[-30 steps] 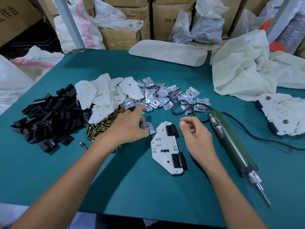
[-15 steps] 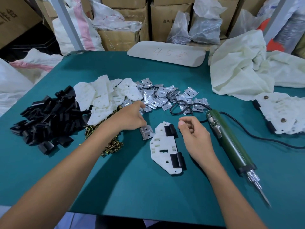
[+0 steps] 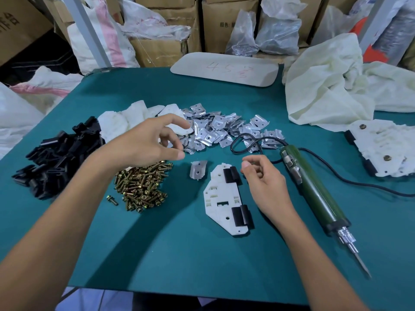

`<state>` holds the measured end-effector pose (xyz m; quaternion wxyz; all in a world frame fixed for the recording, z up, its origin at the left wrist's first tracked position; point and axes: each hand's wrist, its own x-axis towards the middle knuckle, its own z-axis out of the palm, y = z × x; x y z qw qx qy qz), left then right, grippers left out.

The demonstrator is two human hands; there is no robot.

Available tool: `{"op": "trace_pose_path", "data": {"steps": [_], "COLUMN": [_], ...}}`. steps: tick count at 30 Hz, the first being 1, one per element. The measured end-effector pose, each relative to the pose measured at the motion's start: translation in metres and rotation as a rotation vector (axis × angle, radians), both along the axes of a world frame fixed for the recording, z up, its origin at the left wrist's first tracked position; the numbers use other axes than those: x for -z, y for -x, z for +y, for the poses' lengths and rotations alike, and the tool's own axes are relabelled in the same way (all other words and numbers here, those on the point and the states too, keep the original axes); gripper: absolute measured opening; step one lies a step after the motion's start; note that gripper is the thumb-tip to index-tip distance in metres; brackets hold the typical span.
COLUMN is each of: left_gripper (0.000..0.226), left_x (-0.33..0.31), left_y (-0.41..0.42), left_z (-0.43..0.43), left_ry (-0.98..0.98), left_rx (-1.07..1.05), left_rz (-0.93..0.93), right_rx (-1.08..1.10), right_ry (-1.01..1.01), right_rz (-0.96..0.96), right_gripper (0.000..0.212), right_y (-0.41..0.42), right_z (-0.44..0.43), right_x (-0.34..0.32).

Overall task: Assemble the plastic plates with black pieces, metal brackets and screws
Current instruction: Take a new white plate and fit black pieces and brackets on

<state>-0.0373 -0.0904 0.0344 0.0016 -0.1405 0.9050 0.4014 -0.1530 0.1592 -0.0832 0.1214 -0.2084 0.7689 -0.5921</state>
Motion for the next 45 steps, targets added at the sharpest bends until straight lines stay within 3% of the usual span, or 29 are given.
{"op": "trace_pose_path", "data": {"steps": [8, 12, 16, 19, 22, 27, 30, 34, 40, 45], "left_gripper": [0.029, 0.019, 0.061, 0.069, 0.063, 0.064, 0.067, 0.074, 0.080, 0.076], "left_x": [0.049, 0.074, 0.084, 0.089, 0.091, 0.077, 0.065, 0.059, 0.062, 0.070], "left_y": [-0.021, -0.018, -0.005, 0.004, 0.006, -0.004, -0.012, -0.006, 0.011, 0.012], "left_z": [0.020, 0.046, 0.068, 0.072, 0.067, 0.054, 0.052, 0.064, 0.075, 0.078], "left_ry": [-0.008, 0.228, 0.500, 0.555, 0.521, 0.268, 0.161, 0.181, 0.240, 0.181], "left_rx": [-0.180, -0.274, -0.334, -0.355, -0.360, -0.394, -0.283, -0.100, -0.055, -0.084], "left_rz": [0.035, 0.082, -0.016, -0.024, 0.007, 0.096, 0.160, 0.111, 0.031, 0.091], "right_rx": [-0.004, -0.007, -0.004, -0.004, -0.004, -0.010, -0.010, -0.022, -0.103, -0.101], "right_ry": [-0.009, -0.014, -0.019, -0.020, -0.030, -0.042, -0.045, -0.110, -0.237, -0.114], "right_rz": [0.014, 0.020, 0.016, 0.014, 0.013, 0.023, 0.021, 0.066, 0.163, 0.033], "right_gripper": [0.005, 0.005, 0.005, 0.007, 0.007, 0.004, 0.004, 0.009, 0.025, 0.022], "right_y": [-0.001, -0.001, -0.001, -0.001, 0.000, 0.001, 0.001, 0.002, 0.001, 0.005], "right_z": [0.000, 0.001, 0.001, 0.001, 0.001, 0.001, 0.000, 0.001, 0.002, 0.001], "right_x": [-0.001, -0.001, -0.001, 0.000, 0.001, 0.001, 0.001, 0.002, 0.002, 0.000]}}
